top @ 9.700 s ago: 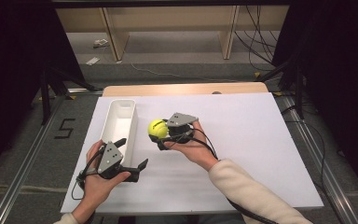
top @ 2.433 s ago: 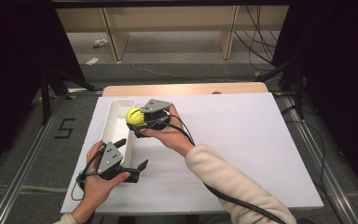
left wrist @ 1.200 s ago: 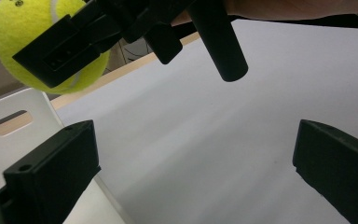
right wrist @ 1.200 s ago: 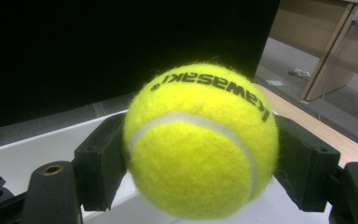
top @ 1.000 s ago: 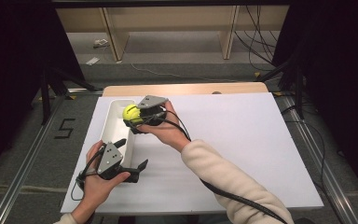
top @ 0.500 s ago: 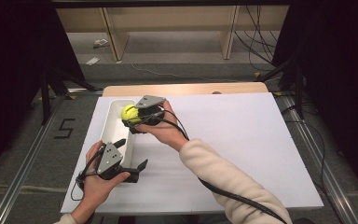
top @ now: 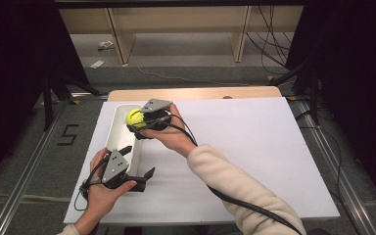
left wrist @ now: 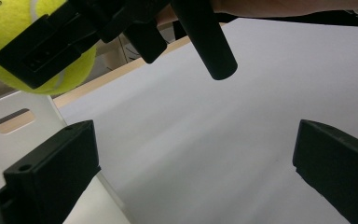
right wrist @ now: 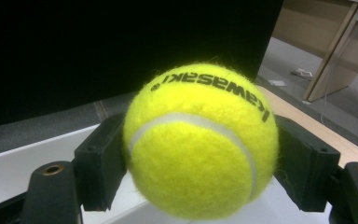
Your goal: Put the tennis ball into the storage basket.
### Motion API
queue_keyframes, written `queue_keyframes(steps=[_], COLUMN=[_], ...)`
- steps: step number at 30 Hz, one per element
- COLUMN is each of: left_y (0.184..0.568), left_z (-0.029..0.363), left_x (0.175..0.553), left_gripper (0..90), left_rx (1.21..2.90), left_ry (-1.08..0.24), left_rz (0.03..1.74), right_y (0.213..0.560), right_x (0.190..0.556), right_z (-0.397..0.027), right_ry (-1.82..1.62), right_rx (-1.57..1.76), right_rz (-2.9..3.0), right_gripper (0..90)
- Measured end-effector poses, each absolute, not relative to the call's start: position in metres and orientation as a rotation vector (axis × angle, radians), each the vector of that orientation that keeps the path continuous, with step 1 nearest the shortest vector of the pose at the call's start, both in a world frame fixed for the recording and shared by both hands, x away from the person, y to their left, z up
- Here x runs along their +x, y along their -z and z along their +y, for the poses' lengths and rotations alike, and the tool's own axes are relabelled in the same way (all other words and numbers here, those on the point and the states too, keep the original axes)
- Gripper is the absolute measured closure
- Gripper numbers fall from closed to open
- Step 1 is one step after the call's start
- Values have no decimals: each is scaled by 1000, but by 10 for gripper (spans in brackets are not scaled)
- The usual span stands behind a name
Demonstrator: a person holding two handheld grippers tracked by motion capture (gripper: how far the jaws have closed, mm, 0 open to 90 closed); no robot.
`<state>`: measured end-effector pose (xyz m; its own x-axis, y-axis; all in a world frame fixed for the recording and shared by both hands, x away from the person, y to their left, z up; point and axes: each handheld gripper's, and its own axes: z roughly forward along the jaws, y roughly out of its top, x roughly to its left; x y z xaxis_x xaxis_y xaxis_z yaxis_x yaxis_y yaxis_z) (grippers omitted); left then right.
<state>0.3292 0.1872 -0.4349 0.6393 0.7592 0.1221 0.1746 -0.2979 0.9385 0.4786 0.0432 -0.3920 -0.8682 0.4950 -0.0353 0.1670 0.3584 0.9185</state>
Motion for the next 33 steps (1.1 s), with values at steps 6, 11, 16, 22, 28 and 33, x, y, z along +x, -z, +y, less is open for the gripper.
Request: queue_keyframes(steps=[6,11,16,22,28,33], left_y=[435,435,435,435,436,436], left_z=[187,188,187,188,188,188], left_x=[329,329,328,328,328,328], left_gripper=[0,0,0,0,0,0], left_rx=[1817,1817,1818,1821,1820,1822], left_ry=[-699,-699,-697,-697,-696,-694], left_rz=[749,749,747,747,749,747], right_y=[391,391,390,392,393,393], right_x=[480,480,481,482,483,485], right_z=[45,47,49,50,53,55], right_ry=[-1512,-1514,-1512,-1516,-1512,-1508], right_rx=[579,578,578,586,586,585], right_rz=[2321,2320,2323,2321,2326,2330], right_gripper=[261,261,261,261,261,261])
